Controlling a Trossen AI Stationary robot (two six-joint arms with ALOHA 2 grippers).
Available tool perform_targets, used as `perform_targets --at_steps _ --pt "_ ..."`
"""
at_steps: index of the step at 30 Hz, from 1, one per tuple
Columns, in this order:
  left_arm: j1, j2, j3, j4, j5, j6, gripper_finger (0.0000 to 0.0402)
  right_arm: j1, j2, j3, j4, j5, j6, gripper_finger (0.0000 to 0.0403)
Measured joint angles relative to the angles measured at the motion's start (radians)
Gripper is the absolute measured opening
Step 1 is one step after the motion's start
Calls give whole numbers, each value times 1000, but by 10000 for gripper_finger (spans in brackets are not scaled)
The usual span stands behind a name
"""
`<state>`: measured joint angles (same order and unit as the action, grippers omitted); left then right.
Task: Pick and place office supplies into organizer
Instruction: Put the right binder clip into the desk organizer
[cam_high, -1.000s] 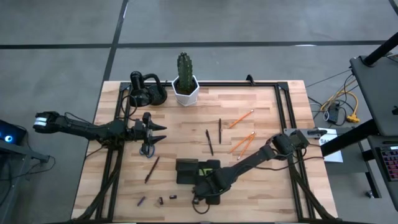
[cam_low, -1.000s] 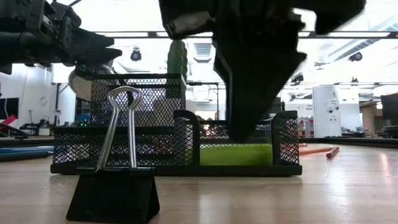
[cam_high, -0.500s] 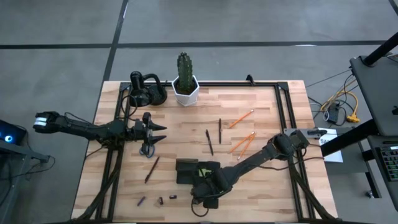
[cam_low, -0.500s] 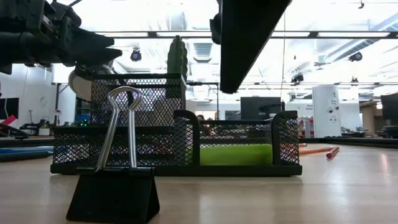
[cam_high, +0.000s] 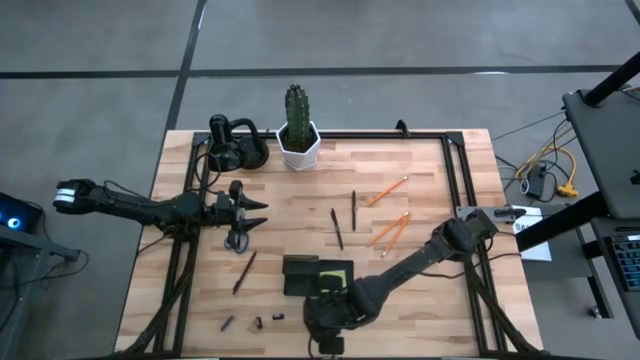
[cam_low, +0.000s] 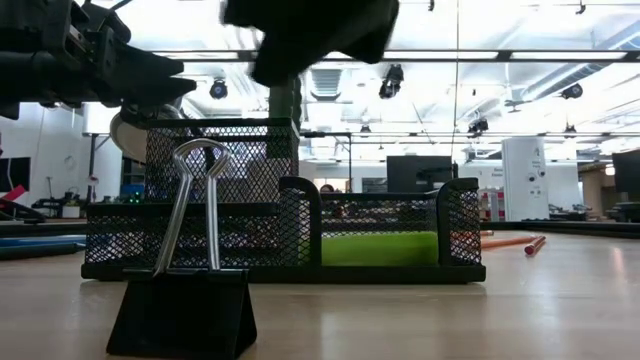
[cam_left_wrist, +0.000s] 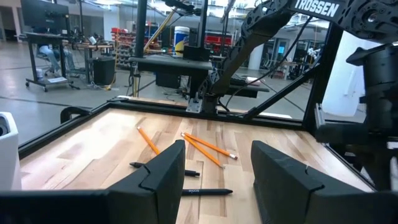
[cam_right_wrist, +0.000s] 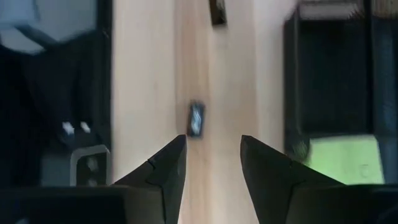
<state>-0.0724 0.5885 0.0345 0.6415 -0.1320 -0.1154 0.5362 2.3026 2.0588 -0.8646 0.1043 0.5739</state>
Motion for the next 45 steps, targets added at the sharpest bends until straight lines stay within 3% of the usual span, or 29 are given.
perform_targets --at_steps 9,20,25,45 --pt "0 0 0 2 0 0 169 3 10 -22 36 26 2 142" --pt "0 2 0 -2 0 0 169 2 10 -98 131 82 24 182" --pt "0 14 0 -27 0 0 169 2 10 -120 230 82 25 195" --pt "0 18 0 -22 0 0 169 7 12 -165 240 48 67 197"
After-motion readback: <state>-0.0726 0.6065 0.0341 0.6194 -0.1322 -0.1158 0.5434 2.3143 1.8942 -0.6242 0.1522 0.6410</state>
